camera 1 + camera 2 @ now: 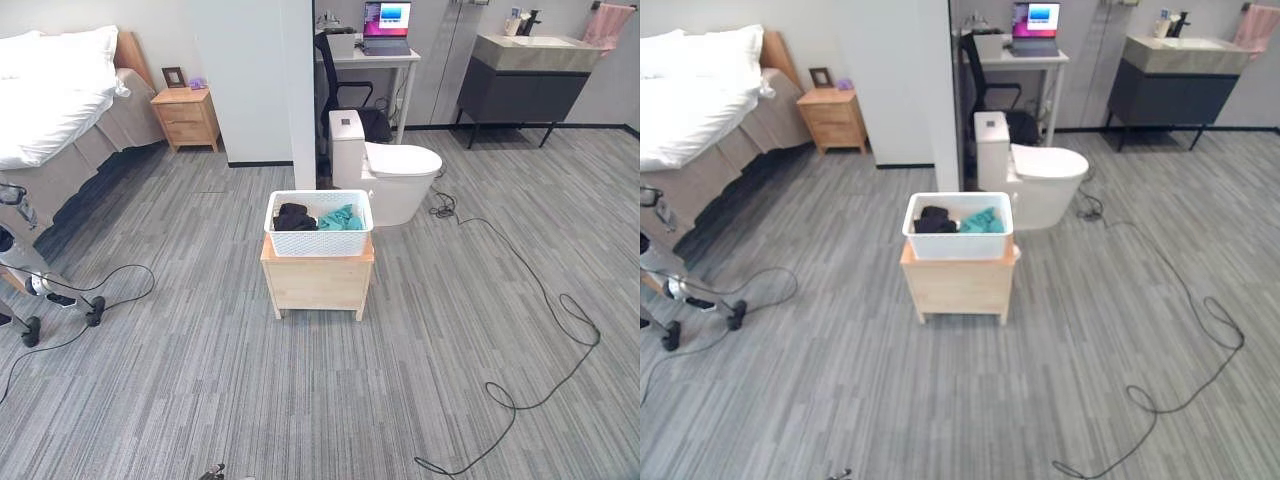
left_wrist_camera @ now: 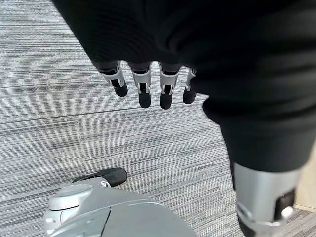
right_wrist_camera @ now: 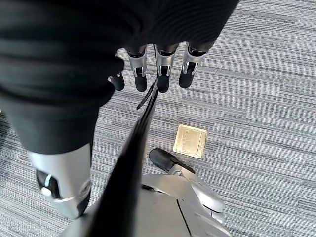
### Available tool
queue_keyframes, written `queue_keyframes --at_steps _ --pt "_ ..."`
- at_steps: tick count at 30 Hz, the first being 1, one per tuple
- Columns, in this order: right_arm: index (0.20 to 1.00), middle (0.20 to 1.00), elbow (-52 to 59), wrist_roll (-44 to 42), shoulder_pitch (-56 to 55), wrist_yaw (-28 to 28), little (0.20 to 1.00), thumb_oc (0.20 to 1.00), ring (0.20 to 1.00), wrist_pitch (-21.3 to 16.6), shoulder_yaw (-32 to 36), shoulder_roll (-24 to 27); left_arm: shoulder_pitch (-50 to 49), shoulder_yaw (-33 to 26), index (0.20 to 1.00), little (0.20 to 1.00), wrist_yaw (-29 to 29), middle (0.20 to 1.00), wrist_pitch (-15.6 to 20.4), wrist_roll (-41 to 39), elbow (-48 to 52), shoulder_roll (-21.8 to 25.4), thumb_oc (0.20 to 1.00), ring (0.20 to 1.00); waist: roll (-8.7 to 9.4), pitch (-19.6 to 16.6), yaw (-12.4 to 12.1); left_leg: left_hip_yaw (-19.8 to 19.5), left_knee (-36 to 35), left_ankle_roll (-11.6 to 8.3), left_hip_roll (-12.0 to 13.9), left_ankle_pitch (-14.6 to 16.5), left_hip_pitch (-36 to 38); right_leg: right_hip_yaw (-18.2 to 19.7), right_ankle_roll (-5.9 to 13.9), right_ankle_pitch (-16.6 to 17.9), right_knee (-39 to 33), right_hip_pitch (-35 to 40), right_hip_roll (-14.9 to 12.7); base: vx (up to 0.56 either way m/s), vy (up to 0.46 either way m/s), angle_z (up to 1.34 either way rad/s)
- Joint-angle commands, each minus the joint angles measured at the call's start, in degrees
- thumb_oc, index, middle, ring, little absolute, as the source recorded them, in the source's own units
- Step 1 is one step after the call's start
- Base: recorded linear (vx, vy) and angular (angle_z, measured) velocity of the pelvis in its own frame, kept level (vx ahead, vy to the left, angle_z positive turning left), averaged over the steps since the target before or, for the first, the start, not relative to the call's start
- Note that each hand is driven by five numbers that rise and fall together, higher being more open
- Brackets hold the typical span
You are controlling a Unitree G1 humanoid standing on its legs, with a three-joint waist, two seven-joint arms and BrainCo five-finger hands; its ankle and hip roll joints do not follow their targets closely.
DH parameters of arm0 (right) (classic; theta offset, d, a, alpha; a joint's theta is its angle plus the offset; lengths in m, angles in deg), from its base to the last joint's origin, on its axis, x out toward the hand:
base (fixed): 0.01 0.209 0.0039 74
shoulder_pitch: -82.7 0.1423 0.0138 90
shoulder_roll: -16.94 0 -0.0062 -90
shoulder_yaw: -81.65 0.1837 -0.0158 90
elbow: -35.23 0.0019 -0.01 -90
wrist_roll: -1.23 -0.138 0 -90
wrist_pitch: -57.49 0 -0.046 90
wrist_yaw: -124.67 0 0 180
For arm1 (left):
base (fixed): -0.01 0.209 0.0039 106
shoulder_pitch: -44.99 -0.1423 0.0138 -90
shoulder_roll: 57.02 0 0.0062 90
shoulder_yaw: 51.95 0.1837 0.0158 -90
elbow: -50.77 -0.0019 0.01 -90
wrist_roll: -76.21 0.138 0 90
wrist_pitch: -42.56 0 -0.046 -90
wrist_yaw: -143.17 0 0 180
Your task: Grab the laundry basket,head to the washer,open it,put in the laundry and shut it.
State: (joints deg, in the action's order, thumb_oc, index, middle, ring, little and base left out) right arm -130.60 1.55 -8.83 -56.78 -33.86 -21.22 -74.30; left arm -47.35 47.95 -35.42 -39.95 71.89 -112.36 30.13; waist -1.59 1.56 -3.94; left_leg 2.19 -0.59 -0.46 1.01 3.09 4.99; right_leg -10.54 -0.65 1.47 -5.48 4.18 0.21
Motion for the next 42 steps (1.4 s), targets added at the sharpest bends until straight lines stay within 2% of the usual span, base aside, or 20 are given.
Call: queue_keyframes --at_steps 1,18,22,23,26,27,30,31,33,35,36,37,38,42 --pt "1.0 1.0 -3.71 0.37 0.54 0.03 1.0 1.0 1.0 0.06 -1.73 -0.89 2.42 -0.56 1.0 1.0 -0.23 1.0 1.62 0.47 -3.57 0.62 1.0 1.0 3.14 -1.11 -0.09 -3.65 -4.41 -1.12 -0.87 -3.76 -2.31 -0.22 5.92 -0.81 0.48 1.54 -5.77 0.0 0.0 0.0" --pt "1.0 1.0 -6.17 0.14 0.77 0.56 1.0 1.0 1.0 0.56 0.27 0.77 2.45 0.26 1.0 1.0 0.0 1.0 1.83 -0.7 -2.37 -0.61 1.0 1.0 1.66 -0.39 0.03 -4.0 -4.41 -1.47 -0.5 -4.08 -2.2 -0.6 5.56 -1.27 0.48 1.69 -5.31 0.0 -0.011 0.0" --pt "1.0 1.0 -7.23 -0.16 1.05 0.8 1.0 1.0 1.0 0.72 1.59 1.82 2.57 0.74 1.0 1.0 0.24 1.0 1.64 -1.32 -1.85 -1.07 1.0 1.0 1.06 1.12 -0.15 -4.39 -3.91 -2.13 0.84 -4.82 -2.06 -0.77 4.54 -2.16 0.93 2.24 -4.42 0.03 -0.097 0.02" --pt "1.0 1.0 -7.4 -0.23 1.13 0.87 1.0 1.0 1.0 0.71 1.75 1.99 2.68 0.89 1.0 1.0 0.28 1.0 1.61 -1.4 -1.72 -1.09 1.0 1.0 1.0 1.71 -0.16 -4.5 -2.32 -2.4 1.2 -4.45 -2.73 -0.86 4.16 -2.68 1.62 2.09 -4.22 -0.03 -0.118 0.1" --pt "1.0 1.0 -7.63 -0.46 1.37 0.93 1.0 1.0 1.0 0.57 1.89 2.4 2.81 1.07 1.0 1.0 0.67 1.0 1.43 -2.5 -0.75 -1.05 1.0 1.0 1.51 3.96 -0.4 -4.6 8.44 -3.49 1.79 -2.43 -7.42 -0.64 2.44 -4.75 4.65 1.69 -3.32 -0.01 -0.13 0.19" --pt "1.0 1.0 -7.64 -0.46 1.39 0.93 1.0 1.0 1.0 0.57 1.9 2.4 2.81 1.07 1.0 1.0 0.67 1.0 1.43 -2.5 -0.75 -1.05 1.0 1.0 1.49 3.94 -0.38 -4.64 8.72 -3.5 1.81 -2.29 -7.6 -0.66 2.43 -4.77 4.69 1.64 -3.29 0.01 -0.098 0.08" --pt "1.0 1.0 -7.44 -0.35 2.3 1.17 1.0 1.0 1.0 0.66 1.46 3.33 3.06 1.22 1.0 1.0 0.68 1.0 1.23 -3.26 0.06 -1.37 1.0 1.0 1.65 6.86 -1.26 -5.37 23.01 -3.38 1.45 -6.38 -16.1 -1.3 1.03 -5.73 5.87 2.21 -2.73 0.03 -0.104 0.02" --pt "1.0 1.0 -7.7 -0.13 2.68 1.45 1.0 1.0 1.0 0.93 0.99 3.79 3.0 1.38 1.0 1.0 0.7 1.0 1.11 -3.38 -0.32 -1.69 1.0 1.0 1.92 7.18 -1.64 -3.34 21.54 -2.75 2.25 -7.42 -19.53 -2.11 1.15 -6.61 4.92 3.25 -2.63 0.18 -0.049 0.08" --pt "1.0 1.0 -7.86 -0.15 2.96 1.48 1.0 1.0 1.0 1.0 0.87 3.92 2.81 1.34 1.0 1.0 0.59 1.0 1.13 -3.3 -0.47 -1.77 1.0 1.0 2.11 7.04 -2.16 -2.02 18.64 -2.55 2.82 -6.94 -20.14 -2.13 1.43 -6.88 4.46 3.88 -2.69 0.18 0.014 0.01" --pt "1.0 1.0 -7.64 -0.46 3.77 1.84 1.0 1.0 1.0 0.94 0.54 3.99 2.9 1.26 1.0 1.0 0.4 1.0 1.16 -3.56 -0.92 -1.69 1.0 1.0 2.09 6.97 -3.1 -1.13 12.12 -3.07 4.02 -9.78 -20.85 -1.95 1.96 -7.35 3.62 5.19 -2.32 0.29 0.121 -0.04" --pt "1.0 1.0 -7.37 -0.94 4.52 2.06 1.0 1.0 1.0 0.6 0.08 3.83 3.07 1.07 1.0 1.0 -0.07 1.0 1.44 -4.02 -1.29 -1.6 1.0 1.0 1.72 6.82 -4.51 -1.64 5.1 -3.71 4.36 -12.31 -22.87 -1.32 2.49 -8.85 3.05 6.91 -1.75 0.39 0.202 0.0" --pt "1.0 1.0 -7.21 -1.03 4.49 2.04 1.0 1.0 1.0 0.44 -0.06 3.61 3.01 0.87 1.0 1.0 -0.22 1.0 1.52 -4.08 -1.53 -1.44 1.0 1.0 1.72 6.7 -4.95 -1.8 2.82 -4.08 4.36 -13.07 -22.99 -0.95 2.7 -9.5 3.02 7.65 -1.81 0.42 0.233 -0.06" --pt "1.0 1.0 -7.04 -1.31 4.33 1.89 1.0 1.0 1.0 0.38 0.04 3.41 2.94 0.57 1.0 1.0 -0.39 1.0 1.58 -4.34 -1.87 -1.21 1.0 1.0 1.83 6.47 -5.37 -2.1 2.22 -4.47 4.22 -13.67 -23.21 -0.44 3.0 -10.38 3.3 8.76 -1.93 0.33 0.199 -0.18" --pt "1.0 1.0 -6.83 -0.81 3.75 1.24 1.0 1.0 1.0 0.32 0.51 2.37 2.26 -1.05 1.0 1.0 -0.35 1.0 1.52 -3.65 -3.05 -0.35 1.0 1.0 2.74 4.17 -6.04 -2.08 3.88 -3.26 3.74 -13.92 -22.59 0.42 4.24 -11.45 5.5 10.4 -3.7 0.34 0.233 -0.37"
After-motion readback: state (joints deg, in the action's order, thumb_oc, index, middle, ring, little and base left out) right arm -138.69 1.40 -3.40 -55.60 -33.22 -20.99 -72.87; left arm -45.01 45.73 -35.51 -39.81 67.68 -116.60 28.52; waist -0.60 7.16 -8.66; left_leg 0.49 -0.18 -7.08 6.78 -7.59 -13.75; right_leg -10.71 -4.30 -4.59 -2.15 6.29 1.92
